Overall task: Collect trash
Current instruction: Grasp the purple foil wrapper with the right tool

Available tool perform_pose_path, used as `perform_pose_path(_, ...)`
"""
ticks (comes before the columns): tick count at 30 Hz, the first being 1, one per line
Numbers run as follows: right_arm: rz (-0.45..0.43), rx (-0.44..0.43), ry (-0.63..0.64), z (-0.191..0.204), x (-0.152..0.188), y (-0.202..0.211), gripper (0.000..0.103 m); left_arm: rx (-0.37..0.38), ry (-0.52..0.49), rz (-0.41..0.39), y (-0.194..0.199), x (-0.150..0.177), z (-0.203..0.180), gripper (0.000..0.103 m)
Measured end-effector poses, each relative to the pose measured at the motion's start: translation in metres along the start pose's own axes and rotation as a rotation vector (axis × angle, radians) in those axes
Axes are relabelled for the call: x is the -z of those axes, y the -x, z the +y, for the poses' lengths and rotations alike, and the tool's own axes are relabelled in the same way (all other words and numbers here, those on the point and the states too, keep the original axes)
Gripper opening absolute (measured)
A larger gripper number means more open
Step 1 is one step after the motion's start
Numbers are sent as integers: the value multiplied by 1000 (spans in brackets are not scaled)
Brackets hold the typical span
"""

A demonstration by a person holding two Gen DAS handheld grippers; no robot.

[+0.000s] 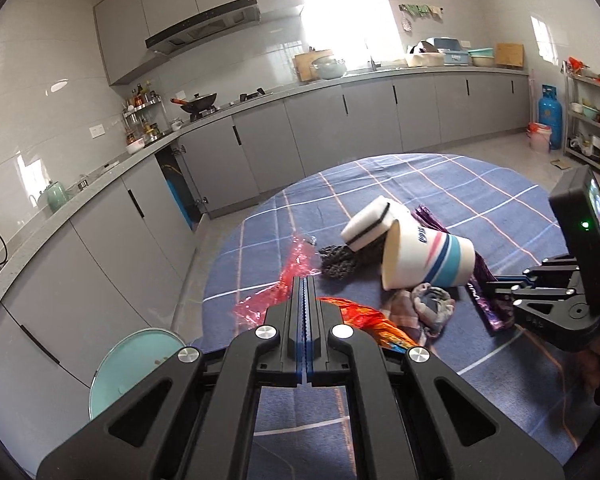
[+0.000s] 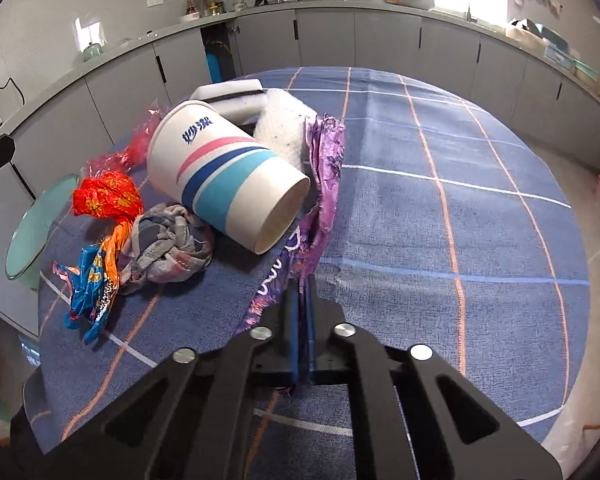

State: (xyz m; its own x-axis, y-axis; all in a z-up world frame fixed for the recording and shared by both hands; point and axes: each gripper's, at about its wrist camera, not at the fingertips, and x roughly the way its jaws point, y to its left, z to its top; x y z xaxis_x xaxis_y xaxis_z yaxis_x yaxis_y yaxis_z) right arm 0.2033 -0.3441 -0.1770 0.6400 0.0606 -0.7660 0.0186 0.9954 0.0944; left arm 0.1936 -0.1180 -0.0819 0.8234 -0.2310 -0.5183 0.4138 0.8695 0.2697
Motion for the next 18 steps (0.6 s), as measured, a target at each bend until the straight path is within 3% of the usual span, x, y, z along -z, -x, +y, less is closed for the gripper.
perform_pose_path(9, -98, 83, -46, -30, -13, 23, 2, -52, 25, 18, -5, 5, 20, 1)
perform_pose_path(18, -199, 69, -20, -21, -24, 55, 2, -112, 26, 19, -2, 7, 29, 1)
